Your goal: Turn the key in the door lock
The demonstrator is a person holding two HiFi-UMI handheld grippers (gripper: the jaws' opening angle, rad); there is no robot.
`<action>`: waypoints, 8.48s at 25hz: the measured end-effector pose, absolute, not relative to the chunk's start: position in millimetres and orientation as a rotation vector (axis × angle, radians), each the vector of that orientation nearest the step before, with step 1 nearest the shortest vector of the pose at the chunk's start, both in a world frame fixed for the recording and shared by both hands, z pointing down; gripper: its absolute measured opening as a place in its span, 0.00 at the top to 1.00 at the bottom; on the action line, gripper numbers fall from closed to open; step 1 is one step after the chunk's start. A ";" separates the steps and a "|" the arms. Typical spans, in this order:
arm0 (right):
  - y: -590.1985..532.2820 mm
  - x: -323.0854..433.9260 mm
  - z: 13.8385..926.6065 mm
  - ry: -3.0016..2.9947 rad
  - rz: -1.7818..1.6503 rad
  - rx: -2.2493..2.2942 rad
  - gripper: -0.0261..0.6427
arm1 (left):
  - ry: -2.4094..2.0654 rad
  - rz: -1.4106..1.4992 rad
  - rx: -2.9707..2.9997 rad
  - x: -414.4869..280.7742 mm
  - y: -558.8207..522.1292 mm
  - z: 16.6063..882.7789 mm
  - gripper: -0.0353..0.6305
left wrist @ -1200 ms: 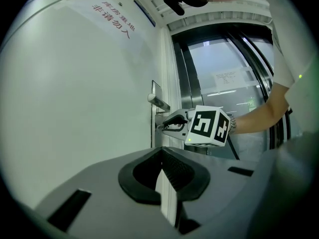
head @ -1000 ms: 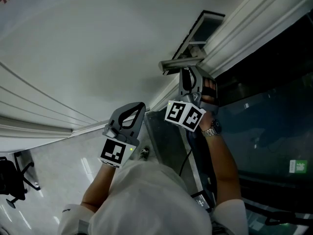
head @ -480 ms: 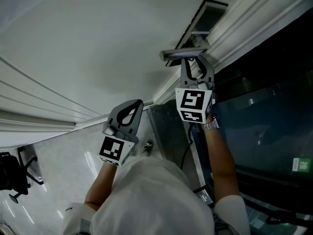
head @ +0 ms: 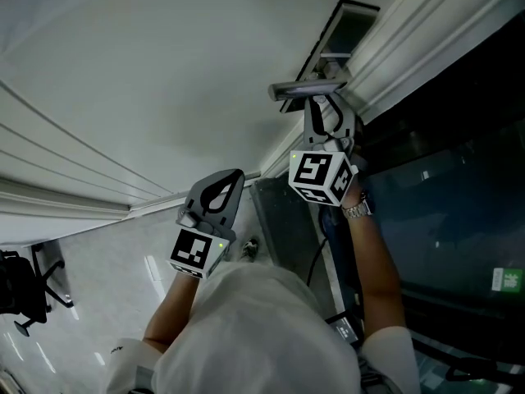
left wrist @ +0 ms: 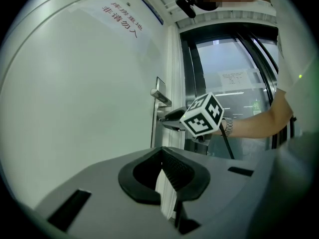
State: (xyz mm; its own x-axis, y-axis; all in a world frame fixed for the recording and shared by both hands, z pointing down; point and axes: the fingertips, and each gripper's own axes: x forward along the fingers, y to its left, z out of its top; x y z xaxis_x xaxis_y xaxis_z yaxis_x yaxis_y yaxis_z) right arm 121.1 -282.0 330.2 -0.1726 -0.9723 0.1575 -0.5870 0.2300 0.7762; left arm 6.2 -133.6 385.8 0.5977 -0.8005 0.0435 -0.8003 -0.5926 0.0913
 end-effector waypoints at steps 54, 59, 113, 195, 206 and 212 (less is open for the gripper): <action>-267.5 132.3 337.7 -2.517 0.626 1.842 0.81 | -1.327 0.021 2.670 -2.7 -128.8 405.8 0.94; -277.5 129.5 344.1 -2.753 1.652 1.599 0.81 | -1.340 0.032 2.672 -1.0 -128.5 404.5 0.94; -267.4 125.6 339.0 -2.719 2.741 1.012 0.79 | -1.347 0.051 2.661 -5.2 -128.3 409.5 0.94; -289.2 138.4 333.7 -2.698 1.397 1.720 0.89 | -1.367 0.082 2.654 -6.7 -118.1 411.9 0.94; -288.0 129.6 333.1 -2.084 -0.294 1.619 0.95 | -1.361 0.080 2.638 -14.3 -110.0 417.2 0.94; -272.4 122.0 324.6 -2.008 -0.707 1.499 0.95 | -1.353 0.062 2.647 -14.2 -108.1 412.6 0.94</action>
State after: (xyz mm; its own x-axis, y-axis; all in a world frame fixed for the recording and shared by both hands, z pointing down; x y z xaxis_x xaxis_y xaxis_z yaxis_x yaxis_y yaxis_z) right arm 122.0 -272.4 324.6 -0.2424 -0.9645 0.1046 -0.6864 0.2467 0.6842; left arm -14.2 -108.1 412.6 0.5880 -0.8009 0.1127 -0.8079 -0.5748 0.1300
